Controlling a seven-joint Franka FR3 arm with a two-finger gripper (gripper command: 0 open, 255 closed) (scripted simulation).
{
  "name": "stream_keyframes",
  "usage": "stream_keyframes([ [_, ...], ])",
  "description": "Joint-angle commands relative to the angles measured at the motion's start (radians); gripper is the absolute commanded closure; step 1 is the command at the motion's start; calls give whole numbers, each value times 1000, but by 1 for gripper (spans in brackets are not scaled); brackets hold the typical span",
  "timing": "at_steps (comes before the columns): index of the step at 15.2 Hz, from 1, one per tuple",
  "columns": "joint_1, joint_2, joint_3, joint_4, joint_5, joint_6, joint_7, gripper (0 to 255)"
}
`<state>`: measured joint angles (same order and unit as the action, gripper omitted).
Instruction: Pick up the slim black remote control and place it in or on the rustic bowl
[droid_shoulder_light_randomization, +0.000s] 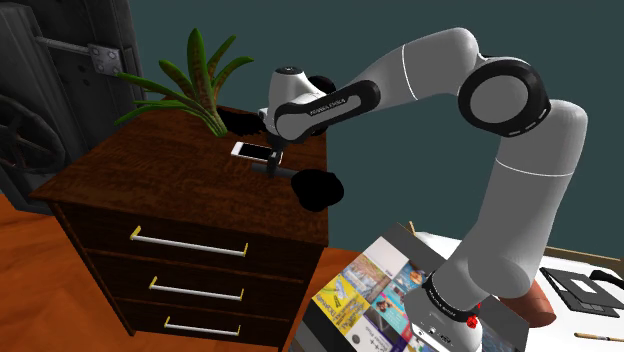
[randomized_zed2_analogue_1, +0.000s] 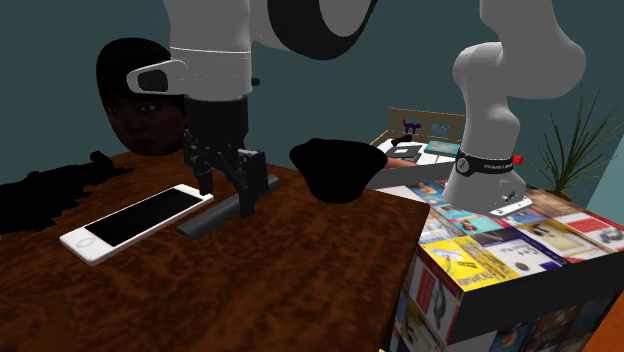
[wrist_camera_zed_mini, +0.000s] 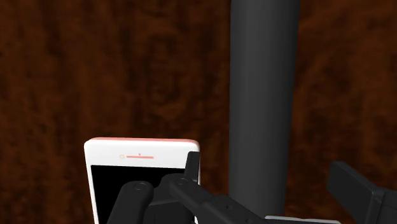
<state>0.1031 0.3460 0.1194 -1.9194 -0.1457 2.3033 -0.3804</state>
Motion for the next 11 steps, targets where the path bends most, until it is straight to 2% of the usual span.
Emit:
stream_keyframes([
  [1,0,5,-1,-1,-1,7,0,0],
  [8,0,5,-1,-1,-1,7,0,0],
  [9,0,5,-1,-1,-1,7,0,255],
  [11,0,5,-1,-1,-1,7,0,255],
])
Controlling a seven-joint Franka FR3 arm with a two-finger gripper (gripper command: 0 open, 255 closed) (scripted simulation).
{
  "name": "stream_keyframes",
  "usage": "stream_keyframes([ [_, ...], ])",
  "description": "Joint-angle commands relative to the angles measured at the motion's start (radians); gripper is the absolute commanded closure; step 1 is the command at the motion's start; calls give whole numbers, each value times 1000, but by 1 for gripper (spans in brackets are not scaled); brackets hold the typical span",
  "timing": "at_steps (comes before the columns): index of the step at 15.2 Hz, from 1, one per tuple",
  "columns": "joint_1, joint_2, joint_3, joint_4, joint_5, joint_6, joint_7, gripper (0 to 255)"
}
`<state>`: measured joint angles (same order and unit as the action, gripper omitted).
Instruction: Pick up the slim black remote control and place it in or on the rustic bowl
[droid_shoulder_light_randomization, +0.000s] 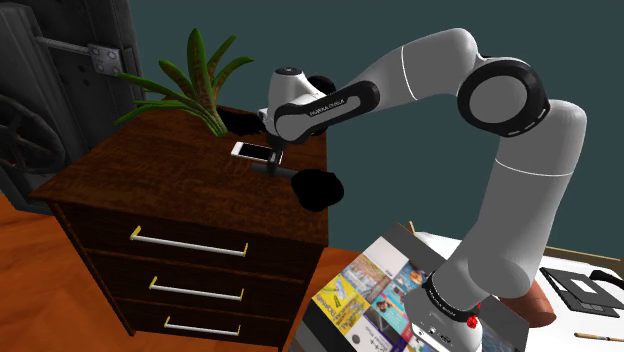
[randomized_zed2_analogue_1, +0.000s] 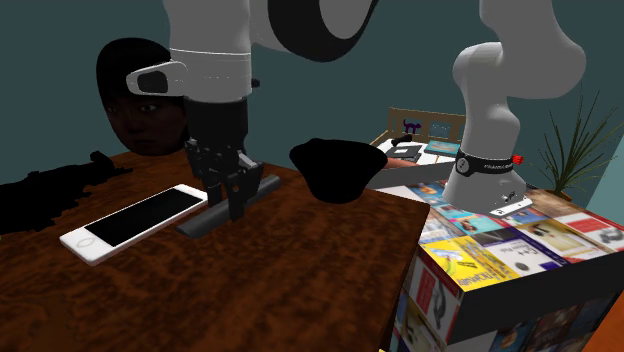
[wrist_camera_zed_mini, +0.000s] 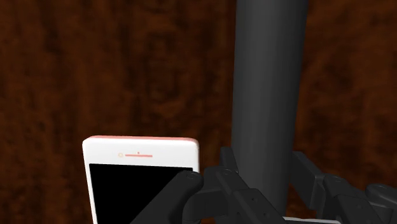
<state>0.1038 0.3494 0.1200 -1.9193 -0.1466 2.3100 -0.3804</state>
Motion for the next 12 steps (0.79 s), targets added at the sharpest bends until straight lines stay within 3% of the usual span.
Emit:
stream_keyframes([
  [1,-1,4,-2,-1,-1,2,0,255],
  [7,-1,2,-1,-1,0,0,0,255],
  [12,-3,-35,3,19,10,-55,-10,255],
])
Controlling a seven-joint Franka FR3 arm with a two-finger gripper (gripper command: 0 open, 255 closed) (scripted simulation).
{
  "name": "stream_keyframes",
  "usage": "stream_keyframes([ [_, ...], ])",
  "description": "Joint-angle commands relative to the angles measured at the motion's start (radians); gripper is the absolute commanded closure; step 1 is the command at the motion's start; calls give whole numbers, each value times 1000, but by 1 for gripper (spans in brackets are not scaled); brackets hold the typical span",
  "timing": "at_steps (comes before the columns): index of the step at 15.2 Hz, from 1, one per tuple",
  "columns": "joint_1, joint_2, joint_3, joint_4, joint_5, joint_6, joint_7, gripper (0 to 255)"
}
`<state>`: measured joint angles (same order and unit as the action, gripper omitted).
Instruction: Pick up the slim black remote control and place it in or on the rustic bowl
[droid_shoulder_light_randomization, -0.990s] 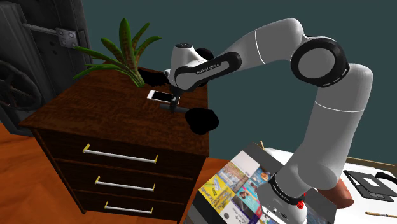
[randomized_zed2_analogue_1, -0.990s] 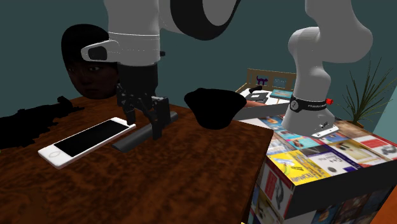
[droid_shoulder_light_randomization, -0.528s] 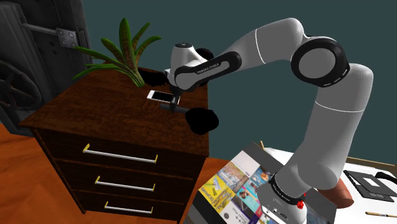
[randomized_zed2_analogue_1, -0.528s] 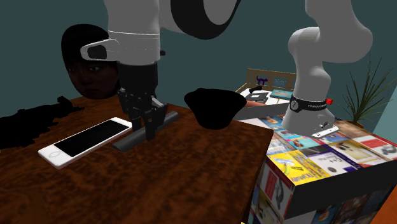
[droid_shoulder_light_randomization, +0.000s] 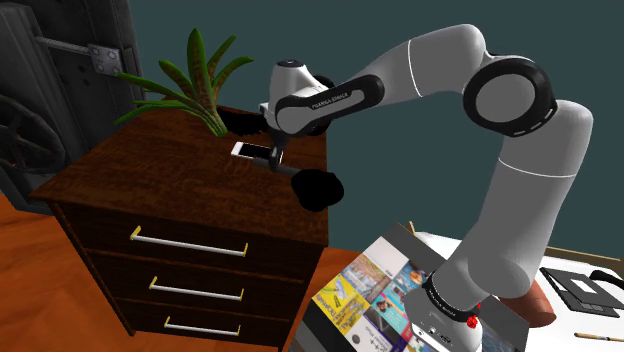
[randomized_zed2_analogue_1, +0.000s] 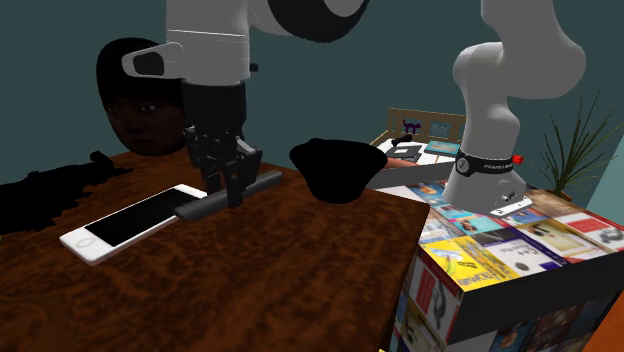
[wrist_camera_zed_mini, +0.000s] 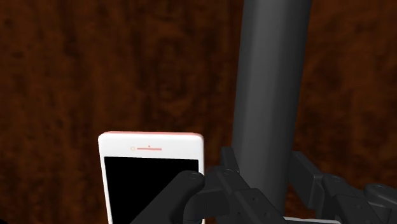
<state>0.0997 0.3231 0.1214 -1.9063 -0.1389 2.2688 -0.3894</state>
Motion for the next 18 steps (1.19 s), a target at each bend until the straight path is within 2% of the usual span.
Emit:
stream_keyframes([
  [1,0,-15,2,10,4,-26,-2,255],
  [18,-3,-104,10,125,30,-226,-29,255],
])
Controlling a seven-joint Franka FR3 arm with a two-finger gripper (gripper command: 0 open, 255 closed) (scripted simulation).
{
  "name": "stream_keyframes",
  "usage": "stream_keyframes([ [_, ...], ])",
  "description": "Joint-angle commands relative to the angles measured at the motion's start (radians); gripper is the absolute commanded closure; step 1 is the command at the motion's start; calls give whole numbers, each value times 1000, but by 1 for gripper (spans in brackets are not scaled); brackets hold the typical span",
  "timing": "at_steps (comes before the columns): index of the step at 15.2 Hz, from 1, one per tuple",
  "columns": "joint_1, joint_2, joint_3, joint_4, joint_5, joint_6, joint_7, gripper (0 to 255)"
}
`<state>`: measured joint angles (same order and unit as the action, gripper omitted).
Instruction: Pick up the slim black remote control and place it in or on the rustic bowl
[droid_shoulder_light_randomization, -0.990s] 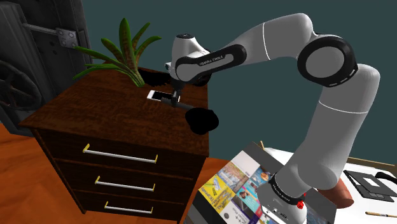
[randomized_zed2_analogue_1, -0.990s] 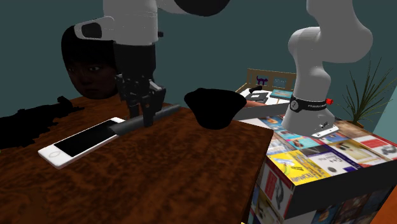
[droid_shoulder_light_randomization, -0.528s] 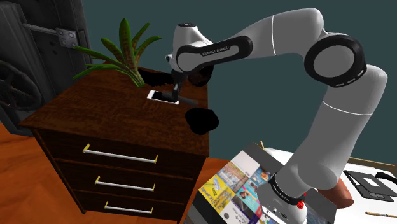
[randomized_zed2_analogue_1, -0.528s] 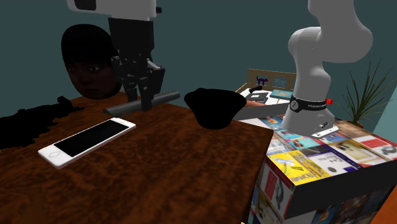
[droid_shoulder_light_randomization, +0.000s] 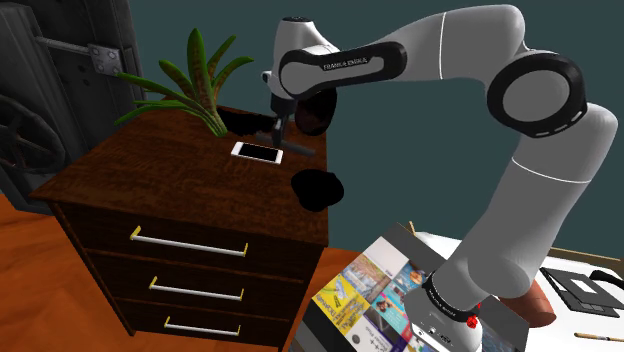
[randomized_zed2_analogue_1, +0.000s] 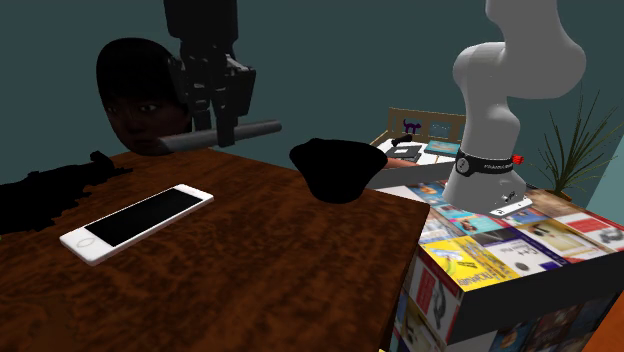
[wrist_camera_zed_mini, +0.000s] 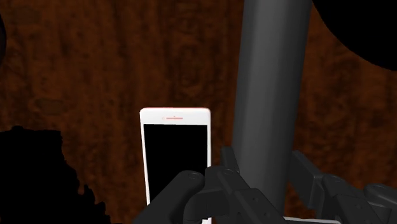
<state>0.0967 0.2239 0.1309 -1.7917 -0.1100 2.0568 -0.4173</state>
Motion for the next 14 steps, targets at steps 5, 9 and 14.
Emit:
stream_keyframes([
  [5,0,-20,2,57,6,-76,-8,255],
  [9,0,-29,3,99,10,-127,-12,255],
  [14,4,-190,11,-107,30,-81,-1,255],
])
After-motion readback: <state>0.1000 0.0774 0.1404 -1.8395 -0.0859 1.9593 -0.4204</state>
